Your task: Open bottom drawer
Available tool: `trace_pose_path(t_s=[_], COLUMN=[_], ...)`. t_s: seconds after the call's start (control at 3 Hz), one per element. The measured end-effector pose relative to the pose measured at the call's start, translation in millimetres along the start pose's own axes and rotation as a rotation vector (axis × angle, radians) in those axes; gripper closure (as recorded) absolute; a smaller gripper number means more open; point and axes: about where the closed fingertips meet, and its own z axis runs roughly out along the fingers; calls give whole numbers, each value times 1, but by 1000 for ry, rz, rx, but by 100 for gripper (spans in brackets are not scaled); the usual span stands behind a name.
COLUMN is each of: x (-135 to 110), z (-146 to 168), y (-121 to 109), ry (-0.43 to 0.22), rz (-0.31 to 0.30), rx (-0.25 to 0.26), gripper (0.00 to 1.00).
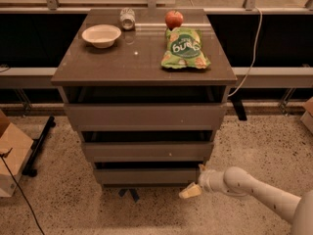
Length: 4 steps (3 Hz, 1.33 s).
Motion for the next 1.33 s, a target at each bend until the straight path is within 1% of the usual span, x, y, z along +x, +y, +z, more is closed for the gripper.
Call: trace_pose_path(t_s=[0.33,0.67,1.0,1.33], x=[5,12,12,11], z=[17,35,56,83], y=[-14,-21,-24,-21], ry=[-15,-16,-13,0], rz=[23,52,63,72], rx=[-1,-12,-36,-81], gripper=[0,0,0,0])
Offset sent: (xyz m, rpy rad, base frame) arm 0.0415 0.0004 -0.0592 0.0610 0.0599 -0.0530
